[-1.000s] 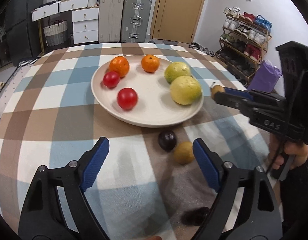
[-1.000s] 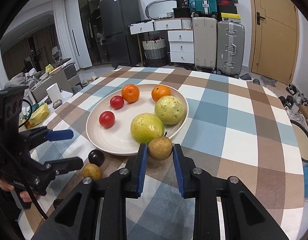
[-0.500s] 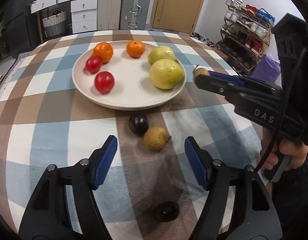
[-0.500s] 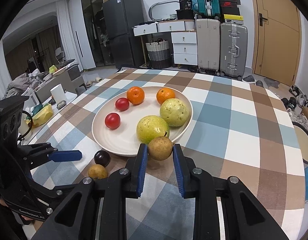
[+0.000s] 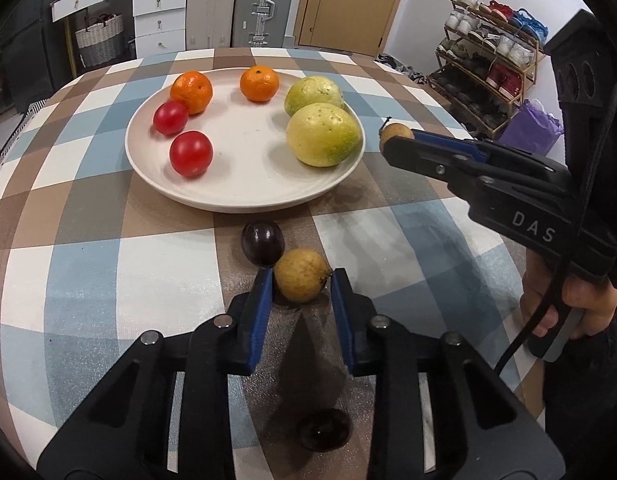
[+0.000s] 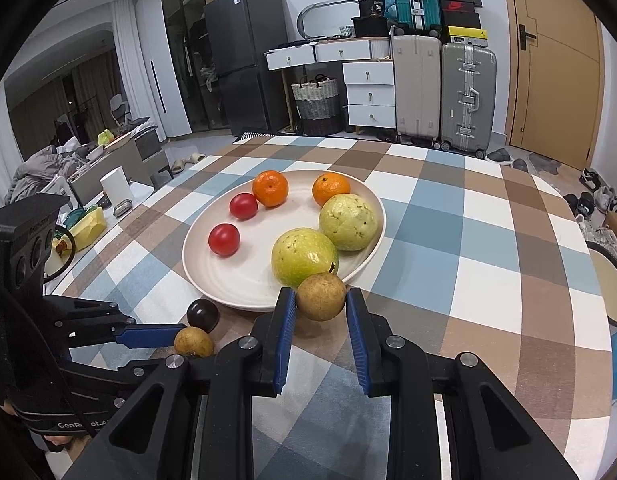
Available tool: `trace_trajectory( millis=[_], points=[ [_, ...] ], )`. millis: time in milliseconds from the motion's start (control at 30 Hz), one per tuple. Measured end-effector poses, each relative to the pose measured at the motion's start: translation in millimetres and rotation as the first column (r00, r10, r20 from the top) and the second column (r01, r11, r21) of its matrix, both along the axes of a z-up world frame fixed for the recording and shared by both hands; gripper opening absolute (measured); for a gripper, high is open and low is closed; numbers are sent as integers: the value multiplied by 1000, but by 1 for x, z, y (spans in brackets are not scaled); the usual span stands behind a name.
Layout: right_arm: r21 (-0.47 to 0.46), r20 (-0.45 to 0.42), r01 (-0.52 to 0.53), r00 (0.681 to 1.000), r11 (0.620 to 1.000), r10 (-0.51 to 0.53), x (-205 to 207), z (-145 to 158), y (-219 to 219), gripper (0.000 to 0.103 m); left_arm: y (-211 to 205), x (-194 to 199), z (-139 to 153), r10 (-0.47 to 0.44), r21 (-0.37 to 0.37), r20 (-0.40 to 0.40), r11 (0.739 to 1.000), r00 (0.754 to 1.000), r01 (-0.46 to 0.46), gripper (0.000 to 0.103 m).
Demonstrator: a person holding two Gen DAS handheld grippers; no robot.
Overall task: Organize fruits
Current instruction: 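Carry both fruits over the white plate and open both tools to release them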
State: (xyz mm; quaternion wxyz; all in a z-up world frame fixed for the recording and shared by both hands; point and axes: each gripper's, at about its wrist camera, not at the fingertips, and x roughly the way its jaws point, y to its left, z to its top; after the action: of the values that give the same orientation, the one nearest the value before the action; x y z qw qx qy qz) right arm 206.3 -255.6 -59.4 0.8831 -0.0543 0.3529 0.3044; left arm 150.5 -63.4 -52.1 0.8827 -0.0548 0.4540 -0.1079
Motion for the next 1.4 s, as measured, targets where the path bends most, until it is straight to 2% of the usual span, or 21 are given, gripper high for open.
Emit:
trace_trajectory(
  millis=[333,500,667,1000,1200,1400],
  points=[
    [1,0,-11,1000,1000,11,-1,-1,0,26,9,-10,24,-15,-56,92,998,996,20,27],
    [36,10,-7,1000,999,6,-1,2,-3,26,25,-1,42,18,-58,156,998,988,-9,27],
    [56,20,-6,1000,998,5,-1,3,-4,26,37,19,51,40,-56,182,998,983,-30,27],
    [63,32,18,999,998,-21,1,2,-5,26,40,54,51,25,2,224,1000,974,-26,27],
    [78,28,18,999,997,-20,2,2,-2,26,53,64,50,48,1,241,999,969,-50,27],
    [100,40,19,999,995,-23,2,6,0,26,69,75,39,87,-32,214,996,973,-82,27]
  ],
)
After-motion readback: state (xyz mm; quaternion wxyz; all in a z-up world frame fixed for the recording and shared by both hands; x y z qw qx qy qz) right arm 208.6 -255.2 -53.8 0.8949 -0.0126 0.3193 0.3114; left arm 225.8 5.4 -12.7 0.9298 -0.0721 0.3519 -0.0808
